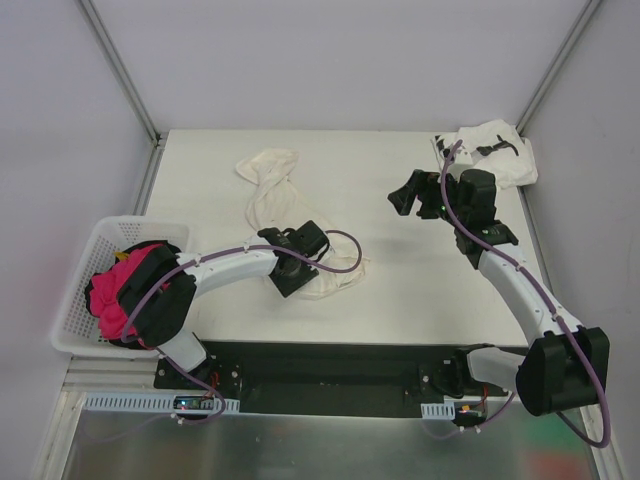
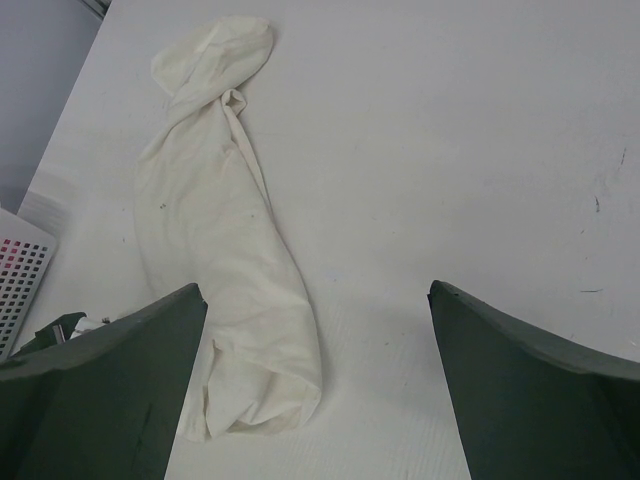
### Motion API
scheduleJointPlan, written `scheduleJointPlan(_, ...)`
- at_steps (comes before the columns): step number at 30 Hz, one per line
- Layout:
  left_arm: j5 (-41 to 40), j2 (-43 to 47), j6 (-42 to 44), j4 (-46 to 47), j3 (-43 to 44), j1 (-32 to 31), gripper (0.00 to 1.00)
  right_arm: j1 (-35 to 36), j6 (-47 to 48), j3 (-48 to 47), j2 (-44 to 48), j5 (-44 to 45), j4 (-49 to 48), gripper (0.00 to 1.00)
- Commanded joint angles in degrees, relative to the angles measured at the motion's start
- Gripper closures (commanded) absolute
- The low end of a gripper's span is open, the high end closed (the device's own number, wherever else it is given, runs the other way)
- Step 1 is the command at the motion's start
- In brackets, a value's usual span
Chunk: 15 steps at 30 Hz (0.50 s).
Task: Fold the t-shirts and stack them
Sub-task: Flatten out the tshirt
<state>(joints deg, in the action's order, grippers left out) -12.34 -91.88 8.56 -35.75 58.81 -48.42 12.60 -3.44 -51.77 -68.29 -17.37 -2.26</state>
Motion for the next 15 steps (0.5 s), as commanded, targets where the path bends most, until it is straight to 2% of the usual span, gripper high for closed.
scheduleJointPlan(1, 0.2, -0.2, 0.3, 0.0, 1.0, -0.6, 0.51, -0.4, 0.5, -0.4, -0.2, 0.1, -1.3, 0.03)
scheduleJointPlan(5, -0.2, -0.7, 0.2, 0.0, 0.9, -0.7, 0.6, -0.4, 0.5, -0.3, -0.3, 0.1, -1.3, 0.04)
scheduleJointPlan(15, -1.4, -1.3, 0.1, 0.5, -0.6, -0.9, 0.61, -0.4, 0.5, -0.1, 0.2, 0.1, -1.3, 0.04)
